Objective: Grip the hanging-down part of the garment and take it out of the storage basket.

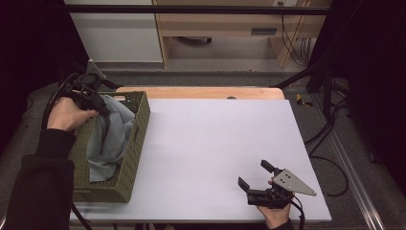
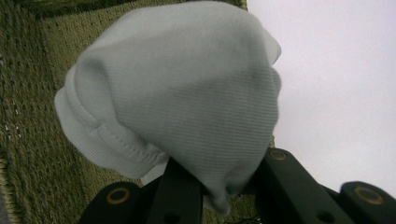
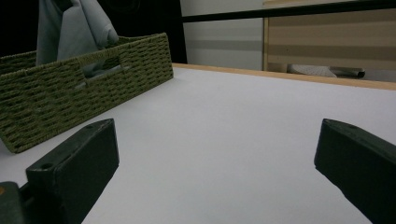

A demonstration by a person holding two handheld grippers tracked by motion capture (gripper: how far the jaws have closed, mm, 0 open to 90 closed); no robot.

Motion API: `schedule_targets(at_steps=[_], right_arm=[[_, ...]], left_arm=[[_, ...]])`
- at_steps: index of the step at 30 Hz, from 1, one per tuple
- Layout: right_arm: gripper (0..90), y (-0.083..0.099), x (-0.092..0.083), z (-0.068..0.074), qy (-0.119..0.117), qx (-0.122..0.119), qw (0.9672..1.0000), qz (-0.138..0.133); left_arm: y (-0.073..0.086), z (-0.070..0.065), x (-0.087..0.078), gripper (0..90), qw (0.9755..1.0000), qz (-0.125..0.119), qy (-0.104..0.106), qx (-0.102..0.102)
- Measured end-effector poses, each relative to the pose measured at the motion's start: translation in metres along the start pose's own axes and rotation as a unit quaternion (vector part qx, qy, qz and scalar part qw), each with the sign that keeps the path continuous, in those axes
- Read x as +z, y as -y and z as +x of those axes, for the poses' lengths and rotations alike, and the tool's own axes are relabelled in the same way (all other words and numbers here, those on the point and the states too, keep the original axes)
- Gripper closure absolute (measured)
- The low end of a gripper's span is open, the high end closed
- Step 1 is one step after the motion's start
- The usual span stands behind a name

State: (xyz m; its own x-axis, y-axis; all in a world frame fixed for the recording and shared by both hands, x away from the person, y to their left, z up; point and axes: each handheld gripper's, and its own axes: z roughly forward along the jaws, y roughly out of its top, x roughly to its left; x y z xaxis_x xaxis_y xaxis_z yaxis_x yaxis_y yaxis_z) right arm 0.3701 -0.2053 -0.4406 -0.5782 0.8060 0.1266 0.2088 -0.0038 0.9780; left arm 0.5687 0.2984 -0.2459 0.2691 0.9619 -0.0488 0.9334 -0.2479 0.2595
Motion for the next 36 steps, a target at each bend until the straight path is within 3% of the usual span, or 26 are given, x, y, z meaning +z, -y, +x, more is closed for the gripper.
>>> schedule_targets(at_steps=[11, 21, 31, 36], right_arm=[[0.1, 0.0, 0.001, 0.001, -0.004, -0.001, 1.0, 0.004], [0.1, -0.002, 0.004, 0.002, -0.013, -0.005, 0.9999, 0.006], [0.2, -0.003, 0.009, 0.005, -0.025, -0.006, 0.9996, 0.007], [0.2, -0.005, 0.015, 0.008, -0.036, -0.007, 0.9993, 0.012]], left_arm=[[0.001, 0.0, -0.017, 82.3, 0.9999, -0.01, -0.005, 0.0], [0.002, -0.003, -0.054, 82.3, 0.9992, -0.037, -0.015, 0.003], [0.005, -0.009, -0.097, 82.4, 0.9965, -0.08, -0.024, 0.006], [0.005, -0.013, -0.112, 82.4, 0.9957, -0.088, -0.027, 0.01]])
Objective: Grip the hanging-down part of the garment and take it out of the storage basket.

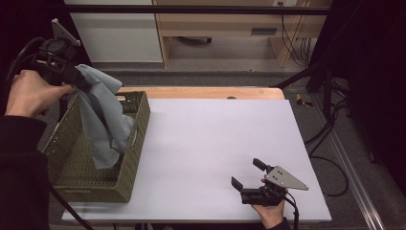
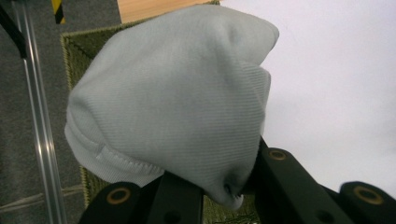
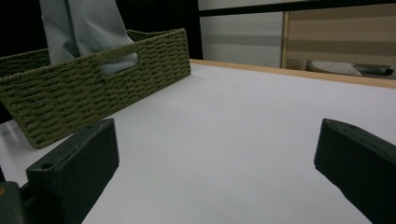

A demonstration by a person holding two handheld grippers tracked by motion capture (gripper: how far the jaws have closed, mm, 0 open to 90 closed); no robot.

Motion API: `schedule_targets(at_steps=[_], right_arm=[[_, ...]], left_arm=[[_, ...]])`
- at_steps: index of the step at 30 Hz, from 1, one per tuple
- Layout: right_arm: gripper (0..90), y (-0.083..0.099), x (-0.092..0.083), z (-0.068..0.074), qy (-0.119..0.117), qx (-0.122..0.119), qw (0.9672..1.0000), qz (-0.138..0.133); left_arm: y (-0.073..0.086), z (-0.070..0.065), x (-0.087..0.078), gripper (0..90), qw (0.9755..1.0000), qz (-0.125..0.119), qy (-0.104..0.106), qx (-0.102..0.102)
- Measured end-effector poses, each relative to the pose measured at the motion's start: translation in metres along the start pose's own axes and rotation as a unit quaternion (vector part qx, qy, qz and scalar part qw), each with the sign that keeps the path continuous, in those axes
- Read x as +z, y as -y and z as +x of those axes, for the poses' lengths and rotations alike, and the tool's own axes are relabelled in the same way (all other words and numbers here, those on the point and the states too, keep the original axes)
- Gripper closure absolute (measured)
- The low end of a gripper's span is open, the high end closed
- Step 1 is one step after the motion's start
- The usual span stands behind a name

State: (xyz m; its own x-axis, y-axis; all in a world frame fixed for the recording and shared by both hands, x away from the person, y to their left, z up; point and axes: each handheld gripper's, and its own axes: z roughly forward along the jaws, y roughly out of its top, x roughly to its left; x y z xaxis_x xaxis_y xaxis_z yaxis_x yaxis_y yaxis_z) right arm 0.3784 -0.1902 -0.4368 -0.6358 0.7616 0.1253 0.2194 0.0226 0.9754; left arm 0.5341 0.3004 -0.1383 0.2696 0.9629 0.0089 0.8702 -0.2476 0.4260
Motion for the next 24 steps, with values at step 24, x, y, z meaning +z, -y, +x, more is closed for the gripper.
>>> schedule_targets(at_steps=[24], right_arm=[[0.6, -0.047, 0.089, 0.052, -0.108, -0.002, 0.9942, -0.009]], left_arm=[[-0.004, -0.002, -0.04, 82.4, 0.9994, -0.032, -0.015, 0.002]])
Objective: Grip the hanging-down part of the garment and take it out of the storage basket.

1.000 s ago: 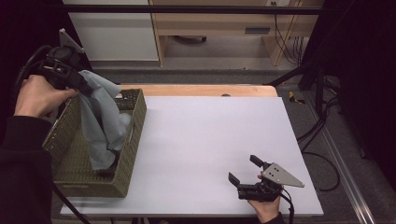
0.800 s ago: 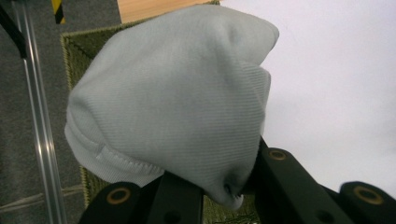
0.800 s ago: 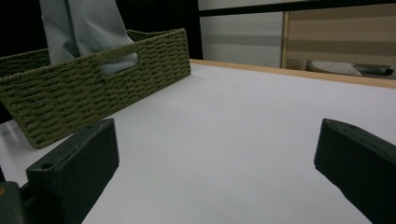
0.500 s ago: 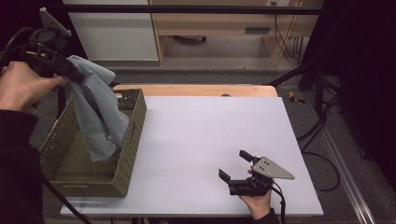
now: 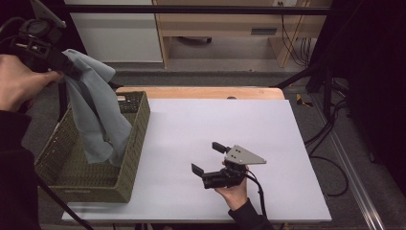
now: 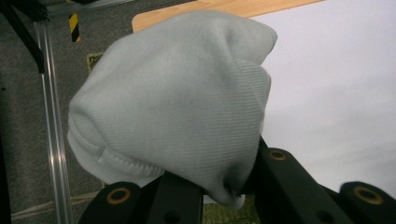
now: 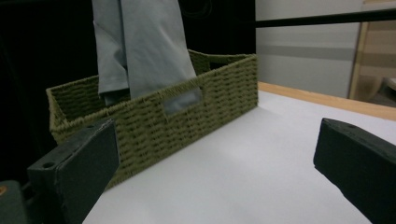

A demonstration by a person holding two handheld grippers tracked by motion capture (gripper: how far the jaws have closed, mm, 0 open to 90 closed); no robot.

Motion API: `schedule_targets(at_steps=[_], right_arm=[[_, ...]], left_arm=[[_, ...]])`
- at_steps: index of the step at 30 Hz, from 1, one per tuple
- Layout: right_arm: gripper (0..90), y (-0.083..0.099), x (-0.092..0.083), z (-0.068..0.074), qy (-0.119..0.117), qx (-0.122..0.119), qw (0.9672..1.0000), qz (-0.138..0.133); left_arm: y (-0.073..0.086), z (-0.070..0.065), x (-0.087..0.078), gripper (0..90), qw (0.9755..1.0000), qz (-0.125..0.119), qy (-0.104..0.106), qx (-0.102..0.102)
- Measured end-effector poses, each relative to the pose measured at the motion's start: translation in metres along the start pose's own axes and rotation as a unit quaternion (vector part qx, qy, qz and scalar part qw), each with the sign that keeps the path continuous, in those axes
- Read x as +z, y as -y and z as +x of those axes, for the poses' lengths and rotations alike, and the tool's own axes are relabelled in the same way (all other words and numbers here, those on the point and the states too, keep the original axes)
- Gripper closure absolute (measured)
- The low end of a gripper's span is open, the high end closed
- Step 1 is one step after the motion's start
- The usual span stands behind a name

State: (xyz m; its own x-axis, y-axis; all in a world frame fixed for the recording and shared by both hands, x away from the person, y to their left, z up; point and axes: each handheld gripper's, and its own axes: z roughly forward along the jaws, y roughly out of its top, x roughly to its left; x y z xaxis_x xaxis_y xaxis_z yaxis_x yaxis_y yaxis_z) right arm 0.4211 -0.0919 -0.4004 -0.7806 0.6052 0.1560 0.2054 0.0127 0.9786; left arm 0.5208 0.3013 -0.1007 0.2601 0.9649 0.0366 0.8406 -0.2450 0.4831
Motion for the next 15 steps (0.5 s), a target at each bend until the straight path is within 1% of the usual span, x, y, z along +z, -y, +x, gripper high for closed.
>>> schedule_targets(at_steps=[3, 6, 7, 8, 9, 10, 13, 15], right_arm=[[1.0, -0.008, 0.017, 0.006, -0.013, -0.006, 0.9999, -0.003], [1.5, -0.014, 0.032, 0.011, -0.03, -0.007, 0.9995, -0.006], [1.6, -0.016, 0.036, 0.012, -0.035, -0.01, 0.9993, -0.009], [1.5, -0.018, 0.04, 0.014, -0.04, -0.004, 0.9991, -0.009], [1.7, -0.019, 0.044, 0.015, -0.045, -0.006, 0.9989, -0.014], [1.6, -0.021, 0.048, 0.017, -0.049, -0.005, 0.9987, -0.015], [1.7, -0.025, 0.06, 0.02, -0.053, -0.015, 0.9984, -0.017], [1.7, -0.027, 0.067, 0.023, -0.058, -0.012, 0.9981, -0.018]], left_arm=[[0.0, 0.0, -0.001, 82.4, 1.0, 0.0, 0.004, 0.0], [0.0, 0.001, -0.001, 82.4, 1.0, 0.001, 0.005, 0.001], [0.0, 0.001, -0.001, 82.4, 1.0, 0.0, 0.003, 0.0], [0.0, 0.001, -0.001, 82.4, 1.0, 0.002, 0.005, -0.001], [0.0, 0.001, -0.001, 82.4, 1.0, 0.002, 0.005, 0.0], [0.0, 0.001, 0.0, 82.4, 1.0, 0.003, 0.004, 0.0], [-0.001, 0.001, 0.001, 82.4, 1.0, 0.006, 0.004, 0.0], [-0.002, 0.0, 0.002, 82.4, 1.0, 0.006, 0.004, 0.001]])
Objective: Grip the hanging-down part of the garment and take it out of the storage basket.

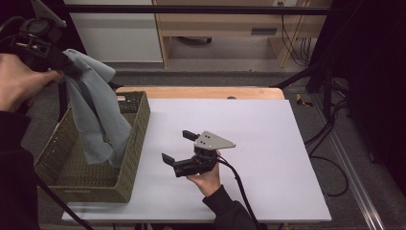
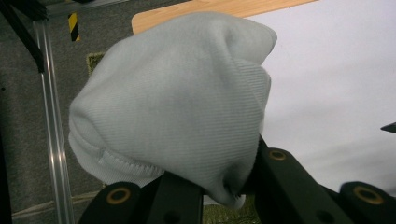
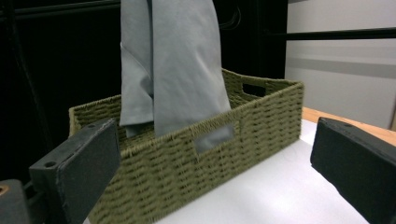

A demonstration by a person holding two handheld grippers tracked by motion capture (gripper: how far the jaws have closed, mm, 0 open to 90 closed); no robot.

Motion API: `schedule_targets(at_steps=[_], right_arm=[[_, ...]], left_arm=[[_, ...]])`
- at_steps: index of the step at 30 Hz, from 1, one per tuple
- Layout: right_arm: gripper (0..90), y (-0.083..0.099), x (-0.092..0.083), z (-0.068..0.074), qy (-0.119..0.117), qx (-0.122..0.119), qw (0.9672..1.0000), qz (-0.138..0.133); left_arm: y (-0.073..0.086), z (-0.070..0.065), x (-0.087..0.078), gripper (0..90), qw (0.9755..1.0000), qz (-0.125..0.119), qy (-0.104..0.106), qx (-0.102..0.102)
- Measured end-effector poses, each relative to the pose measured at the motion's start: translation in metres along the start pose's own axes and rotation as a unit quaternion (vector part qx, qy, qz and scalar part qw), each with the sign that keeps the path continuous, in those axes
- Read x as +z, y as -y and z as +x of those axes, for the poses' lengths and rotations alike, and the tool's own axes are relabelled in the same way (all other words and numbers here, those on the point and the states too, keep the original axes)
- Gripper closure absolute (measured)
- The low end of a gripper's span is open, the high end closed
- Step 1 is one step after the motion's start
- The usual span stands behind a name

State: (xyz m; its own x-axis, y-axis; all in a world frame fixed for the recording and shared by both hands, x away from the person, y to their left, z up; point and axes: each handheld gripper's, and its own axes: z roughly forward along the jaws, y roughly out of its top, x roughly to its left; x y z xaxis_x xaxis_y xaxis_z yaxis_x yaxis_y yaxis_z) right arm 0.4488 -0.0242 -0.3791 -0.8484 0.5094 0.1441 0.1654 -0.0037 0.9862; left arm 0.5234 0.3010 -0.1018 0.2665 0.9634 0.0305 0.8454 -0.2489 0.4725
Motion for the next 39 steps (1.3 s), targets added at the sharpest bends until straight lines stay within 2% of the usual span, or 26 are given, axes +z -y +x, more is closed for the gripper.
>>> schedule_targets(at_steps=[7, 13, 24, 39], right_arm=[[1.8, -0.002, 0.028, 0.006, -0.022, 0.0, 0.9997, -0.005], [2.1, -0.004, 0.052, 0.012, -0.032, -0.005, 0.9995, -0.002], [2.3, -0.007, 0.082, 0.014, -0.031, -0.01, 0.9994, 0.008], [2.8, -0.007, 0.117, 0.016, -0.026, 0.008, 0.9995, 0.015]], left_arm=[[-0.001, -0.001, 0.004, 82.4, 1.0, 0.005, 0.0, 0.001], [-0.002, -0.001, 0.007, 82.4, 0.9999, 0.013, 0.004, 0.004], [-0.001, 0.0, 0.011, 82.4, 0.9999, 0.015, 0.007, 0.004], [-0.003, 0.0, 0.014, 82.5, 0.9998, 0.019, 0.008, 0.005]])
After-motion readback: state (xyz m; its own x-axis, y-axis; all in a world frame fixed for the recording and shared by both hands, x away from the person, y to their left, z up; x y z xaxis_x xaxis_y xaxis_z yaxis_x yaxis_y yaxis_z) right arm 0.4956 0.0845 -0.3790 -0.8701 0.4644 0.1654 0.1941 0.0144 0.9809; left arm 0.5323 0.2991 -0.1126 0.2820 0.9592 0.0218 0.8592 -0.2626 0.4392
